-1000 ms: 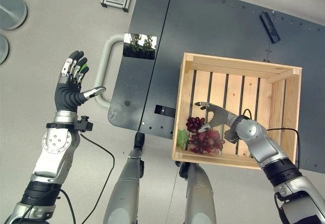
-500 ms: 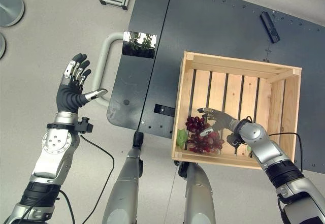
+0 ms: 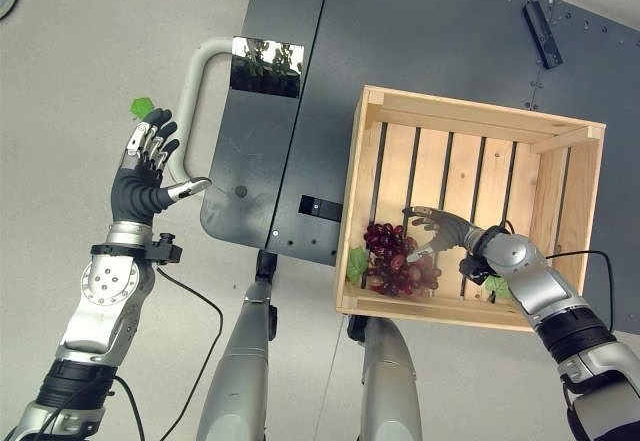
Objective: Pick up the fruits from the basket on one side to the basket on the other side
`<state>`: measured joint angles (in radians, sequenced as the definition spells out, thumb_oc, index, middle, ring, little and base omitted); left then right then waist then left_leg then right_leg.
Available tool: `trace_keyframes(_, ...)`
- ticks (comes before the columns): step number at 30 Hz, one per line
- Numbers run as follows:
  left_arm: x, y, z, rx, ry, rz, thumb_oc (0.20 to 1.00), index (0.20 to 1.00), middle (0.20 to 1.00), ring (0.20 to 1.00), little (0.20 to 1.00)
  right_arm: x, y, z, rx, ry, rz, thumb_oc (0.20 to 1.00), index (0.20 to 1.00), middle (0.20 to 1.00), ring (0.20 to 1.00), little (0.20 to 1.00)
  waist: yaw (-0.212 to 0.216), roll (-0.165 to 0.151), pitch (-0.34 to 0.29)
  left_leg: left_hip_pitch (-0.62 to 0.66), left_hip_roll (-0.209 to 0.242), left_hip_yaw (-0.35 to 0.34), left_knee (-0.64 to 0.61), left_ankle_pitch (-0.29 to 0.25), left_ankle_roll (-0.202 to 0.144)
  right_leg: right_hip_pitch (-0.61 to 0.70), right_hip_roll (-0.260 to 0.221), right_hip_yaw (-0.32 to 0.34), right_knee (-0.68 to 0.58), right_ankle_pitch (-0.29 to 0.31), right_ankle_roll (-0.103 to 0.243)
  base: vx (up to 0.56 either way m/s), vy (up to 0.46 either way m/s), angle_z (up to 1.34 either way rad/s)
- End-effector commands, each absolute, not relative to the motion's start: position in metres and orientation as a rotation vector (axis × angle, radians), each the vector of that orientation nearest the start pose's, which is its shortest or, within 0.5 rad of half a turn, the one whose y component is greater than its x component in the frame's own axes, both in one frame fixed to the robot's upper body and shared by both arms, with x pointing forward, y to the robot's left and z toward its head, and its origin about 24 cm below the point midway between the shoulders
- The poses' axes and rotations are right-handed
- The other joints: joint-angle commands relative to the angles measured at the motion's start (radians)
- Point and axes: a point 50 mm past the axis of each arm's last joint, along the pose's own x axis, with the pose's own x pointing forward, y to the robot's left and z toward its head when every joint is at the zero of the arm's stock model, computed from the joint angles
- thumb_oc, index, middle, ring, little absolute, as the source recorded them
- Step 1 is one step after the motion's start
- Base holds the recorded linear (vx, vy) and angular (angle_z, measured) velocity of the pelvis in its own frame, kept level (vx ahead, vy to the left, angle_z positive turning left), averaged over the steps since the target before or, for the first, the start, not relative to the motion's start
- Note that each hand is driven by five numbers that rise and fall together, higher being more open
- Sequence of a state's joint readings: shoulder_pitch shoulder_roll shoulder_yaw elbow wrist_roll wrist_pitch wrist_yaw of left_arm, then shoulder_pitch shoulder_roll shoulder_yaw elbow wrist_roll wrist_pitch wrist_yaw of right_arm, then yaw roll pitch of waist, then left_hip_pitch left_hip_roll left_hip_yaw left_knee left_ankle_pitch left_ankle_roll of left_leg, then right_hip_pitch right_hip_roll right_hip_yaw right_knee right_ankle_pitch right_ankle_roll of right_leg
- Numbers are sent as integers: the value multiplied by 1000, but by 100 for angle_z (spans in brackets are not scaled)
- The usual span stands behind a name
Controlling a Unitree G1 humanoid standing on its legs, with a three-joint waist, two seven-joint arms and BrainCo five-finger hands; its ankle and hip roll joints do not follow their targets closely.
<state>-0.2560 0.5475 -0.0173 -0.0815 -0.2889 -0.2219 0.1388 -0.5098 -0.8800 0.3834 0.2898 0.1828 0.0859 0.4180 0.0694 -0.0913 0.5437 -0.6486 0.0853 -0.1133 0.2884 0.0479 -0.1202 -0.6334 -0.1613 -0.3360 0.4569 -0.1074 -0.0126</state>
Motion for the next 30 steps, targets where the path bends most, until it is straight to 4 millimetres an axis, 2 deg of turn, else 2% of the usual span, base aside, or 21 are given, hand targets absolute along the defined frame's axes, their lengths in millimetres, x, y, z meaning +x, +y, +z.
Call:
trace_keyframes(1, 271, 217, 195, 235, -673, 13, 1000, 1000, 1000, 1000, 1000, 327, -231, 131, -767, 138, 540, 1000, 1000, 1000, 1000, 1000, 10, -21, -24, -33, -44, 2, 62, -44, 53, 15, -18, 6, 21, -47, 107, 3, 2, -3)
trace_keyframes(7, 272, 217, 195, 236, -672, 21, 1000, 1000, 1000, 1000, 1000, 327, -213, 121, -670, 135, 591, 1000, 1000, 1000, 1000, 1000, 9, -19, -24, -84, -45, 2, 85, -49, 55, -29, -17, 8, 25, -43, 104, 0, 0, 0)
trace_keyframes(18, 272, 213, 199, 252, -685, 16, 1000, 1000, 1000, 1000, 1000, 322, -167, 104, -516, 126, 756, 1000, 1000, 1000, 1000, 1000, 12, -2, -24, -120, -49, 3, 84, -47, 59, -64, -17, 13, 19, -33, 106, 0, 1, -1)
trace_keyframes(21, 272, 212, 198, 255, -684, 13, 1000, 1000, 1000, 1000, 1000, 321, -162, 101, -503, 131, 772, 1000, 1000, 1000, 1000, 1000, 11, 0, -24, -127, -51, 5, 86, -47, 60, -72, -16, 14, 18, -31, 108, 0, 0, 0)
trace_keyframes(22, 272, 211, 199, 252, -687, 9, 1000, 1000, 1000, 1000, 1000, 320, -161, 100, -500, 133, 776, 956, 956, 956, 956, 956, 11, 1, -24, -129, -51, 5, 85, -47, 60, -75, -16, 14, 17, -31, 108, 0, 0, 0)
trace_keyframes(23, 272, 210, 199, 250, -689, 9, 1000, 1000, 1000, 1000, 1000, 321, -161, 99, -499, 132, 772, 947, 947, 947, 947, 947, 10, 2, -24, -131, -52, 5, 85, -47, 60, -77, -16, 15, 17, -30, 108, 0, 0, 0)
trace_keyframes(24, 272, 210, 199, 251, -689, 9, 1000, 1000, 1000, 1000, 1000, 321, -161, 98, -497, 134, 766, 893, 893, 893, 893, 893, 11, 4, -24, -132, -52, 5, 83, -47, 60, -79, -16, 16, 17, -30, 109, 0, 0, 0)
trace_keyframes(25, 272, 210, 199, 248, -689, 10, 1000, 1000, 1000, 1000, 1000, 321, -160, 97, -495, 136, 764, 624, 624, 624, 624, 624, 10, 4, -24, -134, -52, 6, 83, -46, 61, -80, -17, 15, 16, -29, 108, 0, 0, 0)
trace_keyframes(26, 272, 210, 199, 245, -689, 12, 1000, 1000, 1000, 1000, 1000, 321, -160, 96, -490, 136, 765, 523, 523, 523, 523, 523, 9, 5, -24, -135, -52, 7, 84, -46, 61, -82, -17, 15, 17, -29, 108, 0, 0, 0)
trace_keyframes(27, 272, 210, 199, 245, -690, 14, 1000, 1000, 1000, 1000, 1000, 321, -159, 96, -486, 134, 769, 200, 200, 200, 200, 200, 8, 5, -24, -137, -52, 6, 84, -47, 61, -83, -17, 16, 17, -30, 108, 0, 0, 0)
trace_keyframes(30, 271, 210, 199, 249, -690, 14, 1000, 1000, 1000, 1000, 1000, 319, -160, 99, -498, 126, 775, 200, 200, 200, 200, 200, 5, 7, -24, -138, -52, 7, 82, -46, 61, -86, -18, 17, 20, -32, 107, 0, 0, 0)
